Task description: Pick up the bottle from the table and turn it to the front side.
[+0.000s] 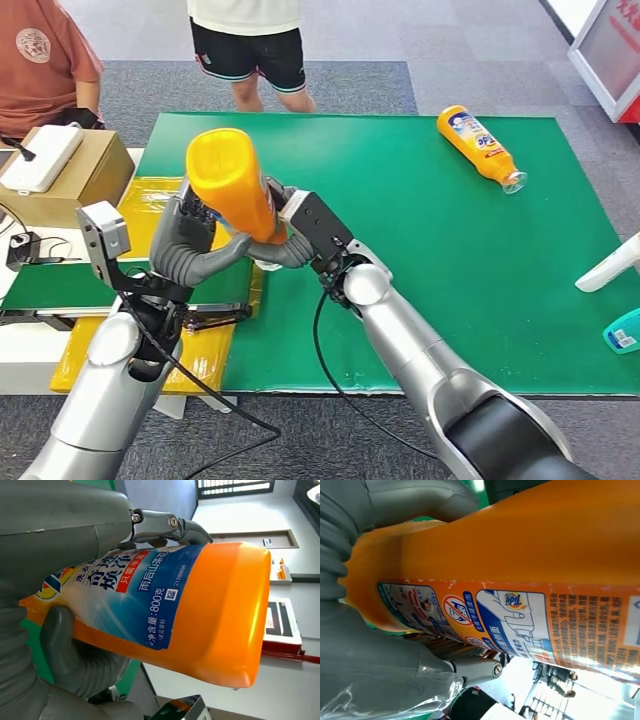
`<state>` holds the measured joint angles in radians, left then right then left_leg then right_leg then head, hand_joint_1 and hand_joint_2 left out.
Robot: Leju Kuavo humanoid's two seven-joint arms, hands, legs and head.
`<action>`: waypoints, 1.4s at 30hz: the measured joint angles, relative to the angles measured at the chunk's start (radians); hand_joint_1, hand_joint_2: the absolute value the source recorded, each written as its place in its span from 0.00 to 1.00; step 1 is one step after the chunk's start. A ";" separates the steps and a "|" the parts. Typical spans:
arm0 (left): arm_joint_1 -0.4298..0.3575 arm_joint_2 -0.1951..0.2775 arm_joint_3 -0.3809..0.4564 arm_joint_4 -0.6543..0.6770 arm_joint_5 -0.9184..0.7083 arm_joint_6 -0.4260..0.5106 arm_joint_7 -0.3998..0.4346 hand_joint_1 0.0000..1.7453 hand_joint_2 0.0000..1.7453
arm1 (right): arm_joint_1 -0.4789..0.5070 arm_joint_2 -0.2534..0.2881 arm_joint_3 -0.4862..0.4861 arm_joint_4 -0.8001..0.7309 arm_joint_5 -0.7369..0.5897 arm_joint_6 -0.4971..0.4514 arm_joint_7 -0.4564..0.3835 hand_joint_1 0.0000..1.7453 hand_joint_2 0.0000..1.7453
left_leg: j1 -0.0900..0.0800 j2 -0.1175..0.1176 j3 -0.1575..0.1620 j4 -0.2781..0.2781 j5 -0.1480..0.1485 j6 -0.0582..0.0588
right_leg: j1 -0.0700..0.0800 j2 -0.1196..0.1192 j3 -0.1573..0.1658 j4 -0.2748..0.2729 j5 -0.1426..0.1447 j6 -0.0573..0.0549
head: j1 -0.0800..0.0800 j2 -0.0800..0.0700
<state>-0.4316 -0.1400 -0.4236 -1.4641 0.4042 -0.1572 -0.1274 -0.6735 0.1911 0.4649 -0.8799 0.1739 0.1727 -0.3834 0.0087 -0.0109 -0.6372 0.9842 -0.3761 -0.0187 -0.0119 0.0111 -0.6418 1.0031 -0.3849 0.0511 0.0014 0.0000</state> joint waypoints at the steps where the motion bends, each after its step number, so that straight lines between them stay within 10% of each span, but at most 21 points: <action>1: 0.000 0.000 0.000 0.000 -0.003 0.001 0.000 0.00 1.00 | -0.001 0.001 0.000 0.002 0.001 0.000 0.000 1.00 1.00 | 0.000 0.000 0.000 0.000 0.000 0.000 | 0.000 0.000 0.000 0.000 0.000 0.000 | 0.000 0.000; 42: -0.058 -0.026 -0.013 -0.063 -0.211 0.127 -0.059 0.00 1.00 | 0.031 0.022 0.067 0.061 0.066 0.044 -0.012 1.00 1.00 | 0.000 0.000 0.001 0.000 0.000 0.000 | 0.000 0.000 0.002 0.001 0.000 0.000 | -0.001 0.000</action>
<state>-0.4898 -0.1659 -0.4369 -1.5274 0.1936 -0.0299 -0.1865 -0.6428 0.2129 0.5322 -0.8190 0.2397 0.2171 -0.3951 0.0089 -0.0112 -0.6359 0.9841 -0.3761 -0.0189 -0.0117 0.0108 -0.6398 1.0038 -0.3851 0.0510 0.0000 0.0000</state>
